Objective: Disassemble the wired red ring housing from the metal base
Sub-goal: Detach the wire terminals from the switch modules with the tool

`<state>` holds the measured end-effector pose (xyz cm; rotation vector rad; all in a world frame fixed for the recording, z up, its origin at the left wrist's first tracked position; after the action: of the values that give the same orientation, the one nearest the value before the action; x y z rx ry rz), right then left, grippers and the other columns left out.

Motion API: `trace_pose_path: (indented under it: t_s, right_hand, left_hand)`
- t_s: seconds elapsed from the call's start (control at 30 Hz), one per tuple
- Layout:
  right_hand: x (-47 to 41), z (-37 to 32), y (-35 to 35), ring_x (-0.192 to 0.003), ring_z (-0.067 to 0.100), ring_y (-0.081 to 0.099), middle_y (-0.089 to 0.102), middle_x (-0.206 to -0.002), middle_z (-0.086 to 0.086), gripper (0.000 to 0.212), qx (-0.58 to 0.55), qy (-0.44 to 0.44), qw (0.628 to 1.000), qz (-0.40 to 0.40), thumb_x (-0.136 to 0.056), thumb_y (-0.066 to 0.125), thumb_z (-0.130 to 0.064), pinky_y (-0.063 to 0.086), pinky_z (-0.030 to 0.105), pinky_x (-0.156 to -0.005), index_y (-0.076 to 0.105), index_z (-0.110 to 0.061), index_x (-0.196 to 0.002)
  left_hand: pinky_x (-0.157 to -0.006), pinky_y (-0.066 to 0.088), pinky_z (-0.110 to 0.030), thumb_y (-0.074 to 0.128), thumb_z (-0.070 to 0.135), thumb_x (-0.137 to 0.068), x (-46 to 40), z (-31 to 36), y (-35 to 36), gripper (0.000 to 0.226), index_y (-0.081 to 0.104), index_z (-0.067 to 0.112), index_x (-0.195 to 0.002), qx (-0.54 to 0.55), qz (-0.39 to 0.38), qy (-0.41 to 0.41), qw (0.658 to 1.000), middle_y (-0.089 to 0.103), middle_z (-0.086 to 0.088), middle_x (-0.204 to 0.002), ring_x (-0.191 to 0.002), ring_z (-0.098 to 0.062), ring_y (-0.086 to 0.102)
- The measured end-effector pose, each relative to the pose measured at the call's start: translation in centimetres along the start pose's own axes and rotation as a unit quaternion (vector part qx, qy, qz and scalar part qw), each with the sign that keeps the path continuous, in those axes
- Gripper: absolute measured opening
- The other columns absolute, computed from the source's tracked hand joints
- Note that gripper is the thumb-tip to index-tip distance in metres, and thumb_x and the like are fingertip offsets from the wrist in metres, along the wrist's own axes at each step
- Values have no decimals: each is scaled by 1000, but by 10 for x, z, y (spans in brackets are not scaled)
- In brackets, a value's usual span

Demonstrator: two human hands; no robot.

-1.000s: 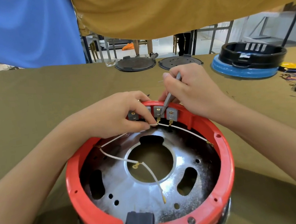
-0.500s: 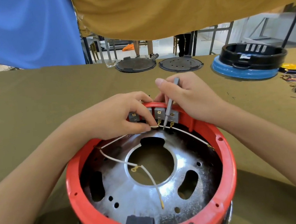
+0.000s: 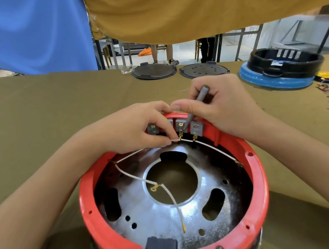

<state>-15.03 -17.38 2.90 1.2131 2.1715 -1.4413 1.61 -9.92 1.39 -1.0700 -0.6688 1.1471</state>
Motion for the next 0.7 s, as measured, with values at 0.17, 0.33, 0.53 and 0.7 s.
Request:
trace_pose_path:
  t_s: [0.17,0.33,0.53,0.7]
  right_hand:
    - [-7,6,10,-70,33,58,61,-70,21,46,-47,36,998,-33,-93,65,-40,49,43,-66,57,-1,-70]
    - [-10,10,14,-74,27,67,65,-79,30,49,-82,56,993,-61,-99,57,-32,48,44,-69,55,7,-70]
    - [-6,11,16,-54,14,55,62,-67,22,52,-111,66,988,-82,-100,55,-36,44,27,-59,62,6,-70]
    - [-3,8,9,-52,16,50,57,-58,11,56,-91,31,995,-17,-91,59,-49,40,24,-54,60,0,-65]
  left_hand:
    - [-106,39,-31,73,28,-87,0,1,0,16,75,39,-99,7,3,12,1000,51,17,-134,-120,0,50]
    - [-105,40,-34,73,27,-87,-1,1,0,16,75,38,-97,16,1,12,1000,53,14,-132,-118,-3,52]
    - [-105,39,-33,73,26,-87,-2,2,0,16,76,38,-97,23,-3,7,1000,53,14,-132,-118,-3,53]
    - [-104,41,-35,73,27,-87,-1,1,0,15,76,34,-99,21,-4,8,1000,54,12,-130,-117,-4,53]
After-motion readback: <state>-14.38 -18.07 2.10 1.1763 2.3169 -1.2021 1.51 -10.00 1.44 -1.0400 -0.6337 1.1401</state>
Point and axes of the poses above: each hand's wrist, its own x-axis away from the middle knuckle, its own y-axis out of the palm, z = x × y, the point moved 3 cm from there along -x, towards the middle knuckle
